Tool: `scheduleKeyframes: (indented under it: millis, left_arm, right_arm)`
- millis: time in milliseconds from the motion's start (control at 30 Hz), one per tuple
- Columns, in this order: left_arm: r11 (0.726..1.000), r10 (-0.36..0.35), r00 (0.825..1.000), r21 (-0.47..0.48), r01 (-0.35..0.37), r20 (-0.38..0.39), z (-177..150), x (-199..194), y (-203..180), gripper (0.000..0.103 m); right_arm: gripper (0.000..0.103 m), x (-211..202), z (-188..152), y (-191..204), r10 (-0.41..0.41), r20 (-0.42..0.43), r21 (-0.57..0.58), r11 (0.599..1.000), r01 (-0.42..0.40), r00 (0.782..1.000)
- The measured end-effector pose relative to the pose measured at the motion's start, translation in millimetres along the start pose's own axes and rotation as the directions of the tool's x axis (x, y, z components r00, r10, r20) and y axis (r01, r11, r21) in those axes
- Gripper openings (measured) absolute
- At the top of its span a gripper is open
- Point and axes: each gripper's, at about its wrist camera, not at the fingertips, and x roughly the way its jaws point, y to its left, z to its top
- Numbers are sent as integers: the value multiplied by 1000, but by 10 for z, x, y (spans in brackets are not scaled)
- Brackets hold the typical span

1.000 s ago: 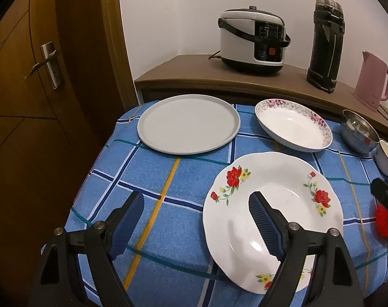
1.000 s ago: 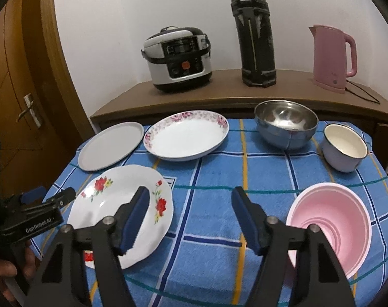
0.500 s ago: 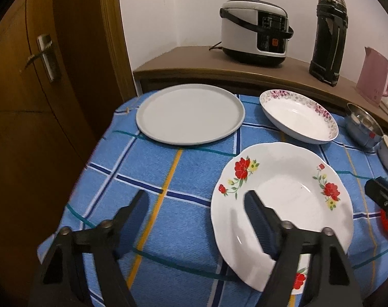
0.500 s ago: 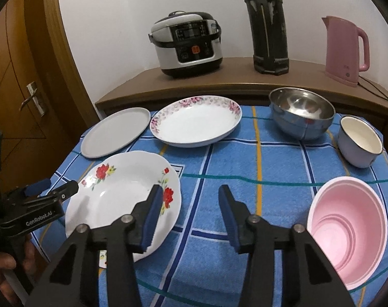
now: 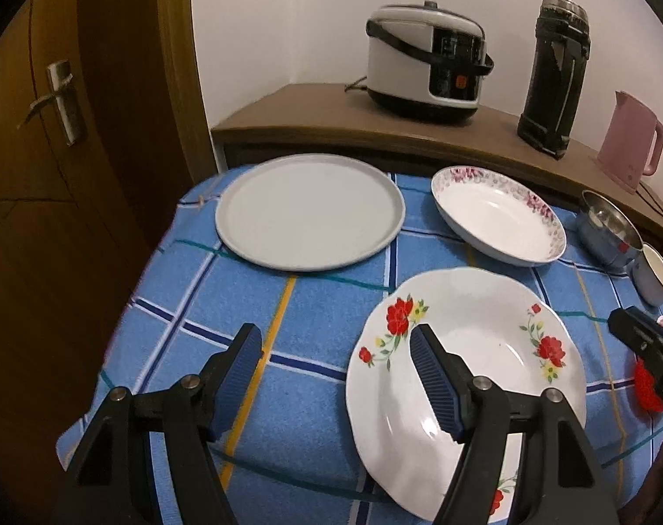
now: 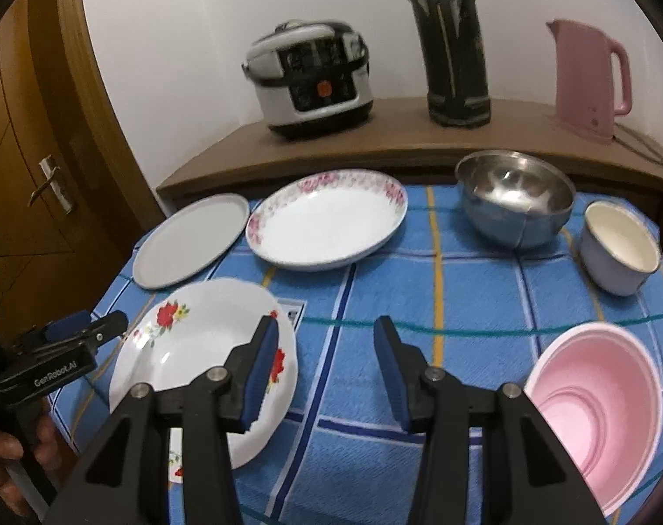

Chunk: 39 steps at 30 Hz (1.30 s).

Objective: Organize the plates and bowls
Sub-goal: 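Close the left gripper on the red-flower plate rim and lift it, then carry the red-flower plate with the left gripper onto the grey plate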

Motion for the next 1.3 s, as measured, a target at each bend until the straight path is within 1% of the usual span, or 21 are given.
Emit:
scheduleKeyframes:
  millis: [100,200,267,333,400,433,467,567,667,767,800,867,933,1133,1300]
  left_arm:
    - [999,-44,998,-14,43,-39,-63,94,16,73]
    - [999,-49,998,-16,48,-47,-95,131,14,73]
    - [999,-48,998,-18,48,-51,-112,163,16,73]
    - [998,-58,997,-23,57,-56,-129,189,9,72]
    - [998,-66,996,-28,64,-63,-145,218,3,62]
    - [997,-72,995,-32,70,-72,-154,242,3,55]
    - [996,-80,993,-40,77,-83,-162,269,7,53]
    - [995,-96,990,-49,92,-99,-190,311,8,53]
    - [995,-98,990,-46,94,-101,-196,328,14,53]
    - [994,-104,989,-50,99,-103,-207,346,23,53]
    - [993,-108,989,-49,103,-104,-212,356,14,52]
    - [991,-130,986,-49,126,-100,-218,359,-7,40]
    - [989,-146,984,-47,142,-99,-222,359,-36,35]
    - [990,-134,987,-64,129,-84,-231,354,-56,35]
    - [991,-124,989,-68,119,-76,-232,350,-70,35]
  right_arm:
    - [47,101,-56,45,26,-40,-10,1000,-26,999]
    - [46,155,-96,87,32,-56,-25,999,-33,998]
    - [44,194,-108,94,26,-66,-28,999,-28,997]
    - [38,234,-120,79,37,-82,-14,999,-39,996]
    - [35,271,-137,82,45,-96,-9,999,-46,994]
    - [33,289,-144,90,47,-103,-10,999,-48,994]
    - [32,306,-151,100,52,-110,-10,999,-53,993]
    - [31,358,-180,123,66,-134,-3,998,-67,989]
    - [28,380,-189,139,71,-137,-4,997,-73,988]
    - [21,392,-196,184,81,-140,-22,996,-85,987]
    - [21,396,-199,194,79,-137,-25,996,-83,987]
    - [21,400,-199,187,82,-138,-20,996,-86,987]
    - [21,404,-195,174,87,-141,-11,996,-89,986]
    - [21,415,-204,207,69,-137,-30,997,-74,988]
    - [21,422,-200,214,75,-142,-19,997,-78,987]
